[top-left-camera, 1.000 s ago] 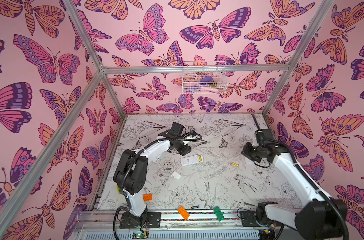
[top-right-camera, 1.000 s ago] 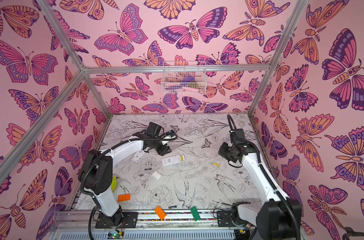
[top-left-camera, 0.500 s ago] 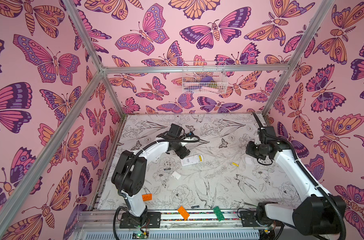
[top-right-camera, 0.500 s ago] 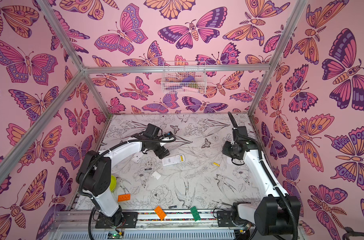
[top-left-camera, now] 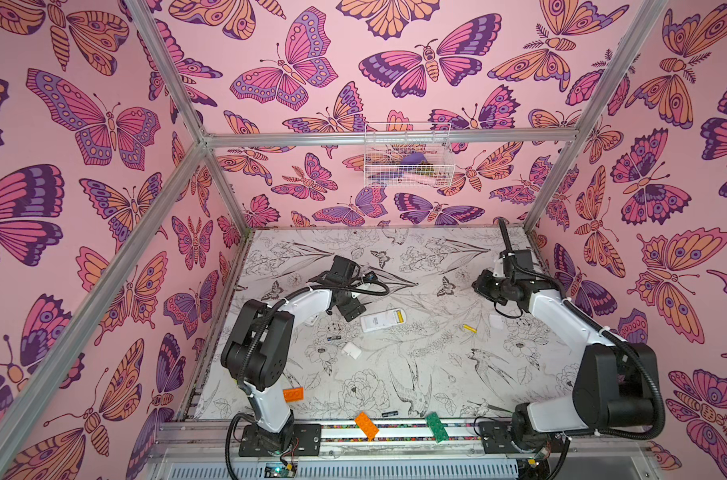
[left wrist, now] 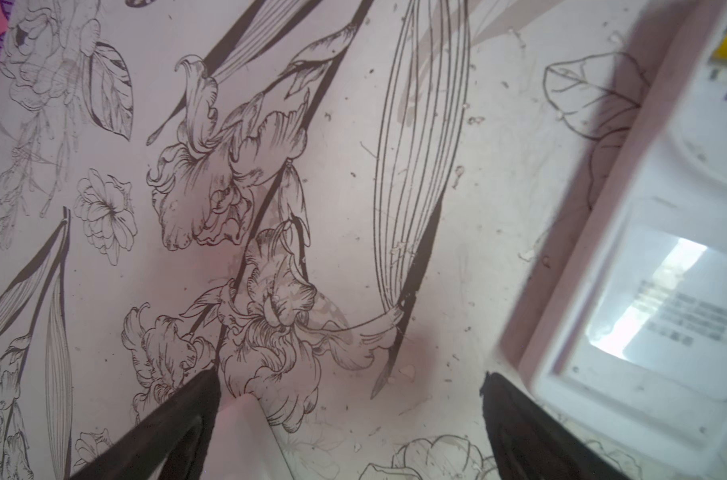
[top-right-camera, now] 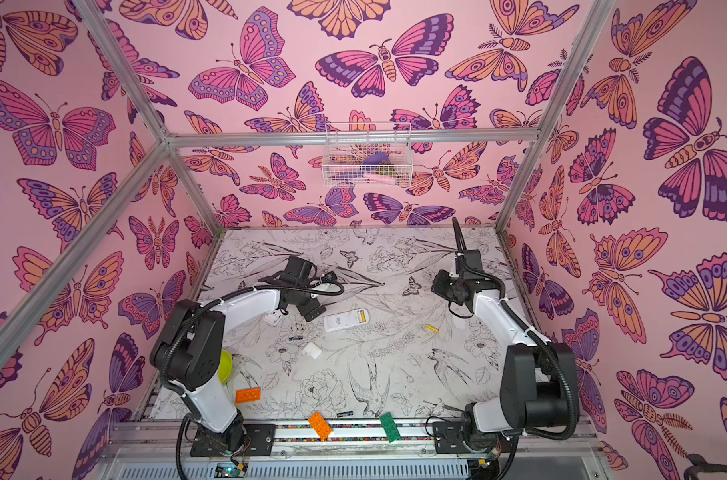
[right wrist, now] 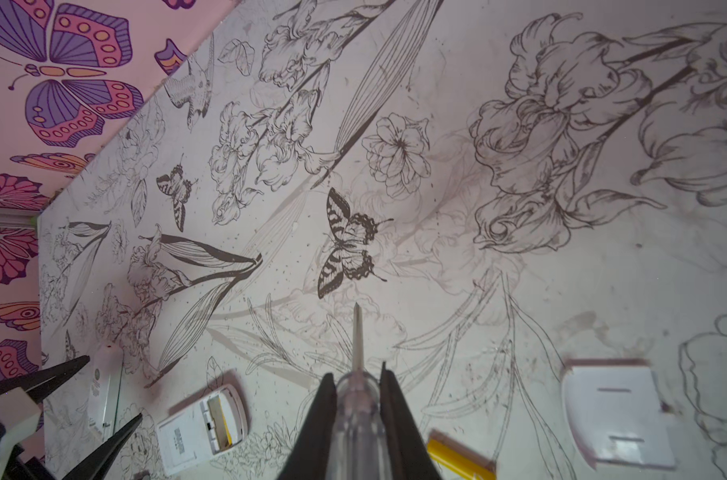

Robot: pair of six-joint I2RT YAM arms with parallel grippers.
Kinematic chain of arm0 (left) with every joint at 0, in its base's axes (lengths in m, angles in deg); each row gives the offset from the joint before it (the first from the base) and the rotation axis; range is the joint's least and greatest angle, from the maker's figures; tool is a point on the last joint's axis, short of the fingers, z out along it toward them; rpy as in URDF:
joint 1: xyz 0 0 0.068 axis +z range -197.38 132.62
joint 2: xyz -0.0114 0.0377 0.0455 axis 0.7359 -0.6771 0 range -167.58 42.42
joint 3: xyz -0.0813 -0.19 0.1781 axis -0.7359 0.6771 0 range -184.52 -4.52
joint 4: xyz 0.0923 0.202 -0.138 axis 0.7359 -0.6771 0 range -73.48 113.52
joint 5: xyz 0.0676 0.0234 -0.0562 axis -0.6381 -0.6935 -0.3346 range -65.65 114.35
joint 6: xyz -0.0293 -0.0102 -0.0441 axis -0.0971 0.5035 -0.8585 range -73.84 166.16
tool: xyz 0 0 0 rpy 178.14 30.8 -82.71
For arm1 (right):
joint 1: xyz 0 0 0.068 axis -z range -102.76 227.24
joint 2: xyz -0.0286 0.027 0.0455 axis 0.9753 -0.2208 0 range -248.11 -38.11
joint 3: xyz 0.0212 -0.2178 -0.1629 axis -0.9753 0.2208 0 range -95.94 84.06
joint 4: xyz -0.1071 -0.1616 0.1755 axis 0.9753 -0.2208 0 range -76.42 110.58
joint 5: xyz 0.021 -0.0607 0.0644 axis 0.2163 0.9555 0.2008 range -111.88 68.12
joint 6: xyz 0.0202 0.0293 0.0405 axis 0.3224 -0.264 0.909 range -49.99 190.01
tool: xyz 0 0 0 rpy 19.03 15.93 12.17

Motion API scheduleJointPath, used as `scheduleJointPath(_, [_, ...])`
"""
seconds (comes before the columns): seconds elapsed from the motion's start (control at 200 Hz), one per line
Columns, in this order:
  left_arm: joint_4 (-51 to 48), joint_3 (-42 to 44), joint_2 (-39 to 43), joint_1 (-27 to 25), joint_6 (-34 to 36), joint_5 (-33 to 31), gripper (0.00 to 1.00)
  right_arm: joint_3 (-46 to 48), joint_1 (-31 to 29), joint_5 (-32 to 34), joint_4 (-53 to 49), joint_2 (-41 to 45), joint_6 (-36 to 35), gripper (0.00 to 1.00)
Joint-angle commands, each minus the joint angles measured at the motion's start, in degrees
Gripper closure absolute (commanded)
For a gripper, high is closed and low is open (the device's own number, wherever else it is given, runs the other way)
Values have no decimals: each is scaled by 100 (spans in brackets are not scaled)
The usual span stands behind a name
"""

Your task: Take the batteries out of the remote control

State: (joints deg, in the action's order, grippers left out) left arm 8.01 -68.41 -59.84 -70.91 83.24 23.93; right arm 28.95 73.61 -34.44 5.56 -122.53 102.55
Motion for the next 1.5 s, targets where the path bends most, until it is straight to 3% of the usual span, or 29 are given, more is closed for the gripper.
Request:
scheduleJointPath(0.0, [87, -34, -247, 0, 123, -139, 0, 59, -91, -44, 687, -220, 182, 97])
scheduleJointPath(0.601, [9, 28, -419, -149, 321, -67, 0, 615, -713, 262, 1410, -884, 201, 87])
scheduleJointPath(0.927, [-167, 476, -21, -417, 508, 657, 0, 771, -840, 192, 1161, -606, 277, 87])
scheduleJointPath(1.237, [-172, 580, 7, -736, 446, 935, 0, 879, -1161, -52, 705, 226, 324, 90])
scheduleJointPath(1.498, [-93, 630, -19, -923, 322, 1054, 0, 704, -1756, -313, 962, -28, 629, 93])
